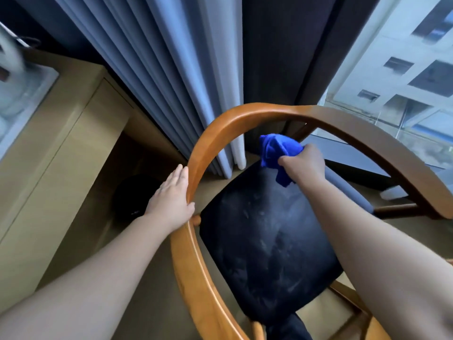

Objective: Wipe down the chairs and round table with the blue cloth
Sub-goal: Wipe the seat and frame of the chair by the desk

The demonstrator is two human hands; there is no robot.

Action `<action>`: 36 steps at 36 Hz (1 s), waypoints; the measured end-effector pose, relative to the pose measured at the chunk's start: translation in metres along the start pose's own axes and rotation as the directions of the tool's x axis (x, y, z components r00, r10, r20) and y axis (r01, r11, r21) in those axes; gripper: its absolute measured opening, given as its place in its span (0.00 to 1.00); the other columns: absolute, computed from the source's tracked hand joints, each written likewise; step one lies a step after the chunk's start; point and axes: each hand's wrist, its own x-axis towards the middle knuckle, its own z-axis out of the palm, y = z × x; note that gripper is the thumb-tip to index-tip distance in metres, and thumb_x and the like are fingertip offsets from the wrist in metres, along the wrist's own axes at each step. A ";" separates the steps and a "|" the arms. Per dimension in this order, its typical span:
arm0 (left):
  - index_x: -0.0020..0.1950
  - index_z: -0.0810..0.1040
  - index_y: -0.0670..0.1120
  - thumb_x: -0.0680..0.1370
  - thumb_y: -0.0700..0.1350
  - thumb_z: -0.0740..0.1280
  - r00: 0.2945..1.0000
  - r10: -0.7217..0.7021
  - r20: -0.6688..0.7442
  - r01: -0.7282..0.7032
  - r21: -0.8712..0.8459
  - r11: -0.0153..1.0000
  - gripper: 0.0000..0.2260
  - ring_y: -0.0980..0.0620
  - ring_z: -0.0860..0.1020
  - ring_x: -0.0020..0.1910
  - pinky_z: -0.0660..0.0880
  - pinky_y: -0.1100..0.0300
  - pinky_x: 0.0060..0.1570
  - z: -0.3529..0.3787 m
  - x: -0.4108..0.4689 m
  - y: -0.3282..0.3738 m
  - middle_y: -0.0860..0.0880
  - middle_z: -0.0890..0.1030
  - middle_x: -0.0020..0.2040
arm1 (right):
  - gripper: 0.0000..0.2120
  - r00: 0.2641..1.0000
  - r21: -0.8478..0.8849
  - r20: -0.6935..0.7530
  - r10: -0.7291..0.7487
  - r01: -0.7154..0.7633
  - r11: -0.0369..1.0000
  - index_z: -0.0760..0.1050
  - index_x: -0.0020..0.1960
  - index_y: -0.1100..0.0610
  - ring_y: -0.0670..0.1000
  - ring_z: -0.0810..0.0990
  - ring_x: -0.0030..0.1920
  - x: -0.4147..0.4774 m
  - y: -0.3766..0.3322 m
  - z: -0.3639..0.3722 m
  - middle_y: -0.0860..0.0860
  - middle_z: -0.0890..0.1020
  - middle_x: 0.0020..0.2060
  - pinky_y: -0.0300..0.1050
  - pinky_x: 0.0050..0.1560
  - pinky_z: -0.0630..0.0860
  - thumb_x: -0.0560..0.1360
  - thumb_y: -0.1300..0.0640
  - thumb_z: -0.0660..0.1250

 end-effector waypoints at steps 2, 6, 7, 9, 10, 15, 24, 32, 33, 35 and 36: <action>0.77 0.39 0.49 0.76 0.49 0.66 1.000 0.000 0.015 -0.001 0.021 1.000 0.41 0.51 0.47 0.76 0.55 0.52 0.71 0.001 0.011 -0.005 0.52 0.41 0.78 | 0.23 0.998 0.075 -0.052 0.040 -0.036 0.997 0.71 0.52 0.60 0.59 0.80 0.45 0.016 -0.013 0.008 0.56 0.80 0.45 0.48 0.43 0.75 0.61 0.50 0.70; 0.77 0.37 0.51 0.76 0.49 0.65 0.994 0.052 0.098 -0.056 0.041 0.998 0.41 0.50 0.51 0.76 0.59 0.53 0.70 0.007 0.027 -0.012 0.55 0.37 0.77 | 0.25 0.993 0.279 -0.088 0.082 -0.054 0.959 0.68 0.59 0.60 0.55 0.74 0.49 0.030 -0.037 0.029 0.53 0.74 0.49 0.46 0.48 0.72 0.66 0.54 0.72; 0.76 0.37 0.52 0.76 0.49 0.65 0.992 0.058 0.114 -0.061 0.023 0.998 0.41 0.49 0.56 0.74 0.64 0.53 0.68 0.009 0.028 -0.013 0.56 0.36 0.76 | 0.26 0.993 0.330 -0.088 0.082 -0.048 0.943 0.67 0.61 0.59 0.54 0.74 0.50 0.030 -0.041 0.035 0.52 0.74 0.50 0.45 0.49 0.72 0.66 0.56 0.72; 0.76 0.36 0.53 0.76 0.47 0.66 0.991 0.057 0.122 -0.054 -0.029 0.998 0.42 0.47 0.67 0.68 0.73 0.54 0.60 0.012 0.028 -0.015 0.58 0.35 0.76 | 0.29 0.994 0.407 -0.080 0.072 -0.034 0.913 0.66 0.66 0.58 0.52 0.73 0.52 0.025 -0.047 0.048 0.50 0.73 0.52 0.44 0.54 0.72 0.67 0.58 0.71; 0.76 0.36 0.54 0.75 0.46 0.66 0.991 0.052 0.124 -0.046 -0.049 0.998 0.43 0.48 0.70 0.65 0.75 0.55 0.57 0.013 0.027 -0.015 0.59 0.35 0.76 | 0.30 0.995 0.431 -0.069 0.066 -0.030 0.902 0.65 0.67 0.58 0.52 0.73 0.53 0.022 -0.050 0.055 0.51 0.74 0.54 0.45 0.57 0.72 0.67 0.59 0.69; 0.75 0.35 0.55 0.75 0.41 0.66 0.984 0.060 0.165 -0.046 -0.087 0.995 0.44 0.49 0.74 0.57 0.78 0.58 0.50 0.008 0.030 -0.020 0.60 0.35 0.75 | 0.33 1.000 0.437 -0.008 0.007 -0.003 0.899 0.64 0.72 0.58 0.54 0.72 0.64 0.003 -0.063 0.083 0.53 0.73 0.65 0.46 0.66 0.69 0.67 0.60 0.66; 0.76 0.39 0.56 0.74 0.36 0.65 0.976 0.085 0.200 -0.055 -0.150 0.987 0.43 0.50 0.72 0.62 0.78 0.60 0.50 0.002 0.030 -0.024 0.62 0.37 0.75 | 0.44 0.967 0.277 0.149 -0.206 0.159 0.948 0.51 0.79 0.53 0.57 0.69 0.69 -0.052 -0.060 0.118 0.55 0.68 0.72 0.50 0.68 0.68 0.69 0.61 0.69; 0.76 0.38 0.57 0.75 0.38 0.65 0.975 0.098 0.202 -0.077 -0.112 0.991 0.42 0.50 0.72 0.62 0.79 0.60 0.48 0.000 0.032 -0.027 0.62 0.37 0.75 | 0.31 0.993 0.420 0.063 -0.095 0.060 0.905 0.67 0.67 0.55 0.48 0.73 0.49 -0.049 -0.043 0.095 0.47 0.74 0.51 0.24 0.37 0.69 0.66 0.66 0.69; 0.76 0.38 0.57 0.75 0.38 0.65 0.975 0.096 0.199 -0.074 -0.114 0.991 0.42 0.50 0.72 0.62 0.79 0.61 0.47 0.000 0.032 -0.027 0.62 0.38 0.76 | 0.28 0.999 0.448 0.021 -0.049 0.035 0.893 0.70 0.63 0.56 0.50 0.74 0.49 -0.042 -0.043 0.089 0.49 0.75 0.51 0.29 0.42 0.72 0.64 0.64 0.70; 0.76 0.38 0.58 0.75 0.38 0.65 0.977 0.092 0.192 -0.070 -0.121 0.990 0.42 0.50 0.72 0.62 0.79 0.61 0.46 0.001 0.033 -0.027 0.62 0.38 0.75 | 0.19 0.998 0.487 -0.060 0.035 -0.001 0.873 0.75 0.49 0.55 0.53 0.78 0.45 -0.025 -0.038 0.078 0.54 0.79 0.48 0.48 0.50 0.78 0.59 0.57 0.70; 0.76 0.38 0.58 0.75 0.37 0.65 0.978 0.092 0.189 -0.070 -0.123 0.990 0.42 0.50 0.72 0.62 0.79 0.62 0.46 0.001 0.033 -0.027 0.63 0.38 0.75 | 0.13 0.994 0.520 -0.086 0.074 -0.018 0.854 0.75 0.43 0.54 0.52 0.79 0.41 -0.019 -0.038 0.072 0.53 0.80 0.42 0.52 0.48 0.80 0.59 0.57 0.70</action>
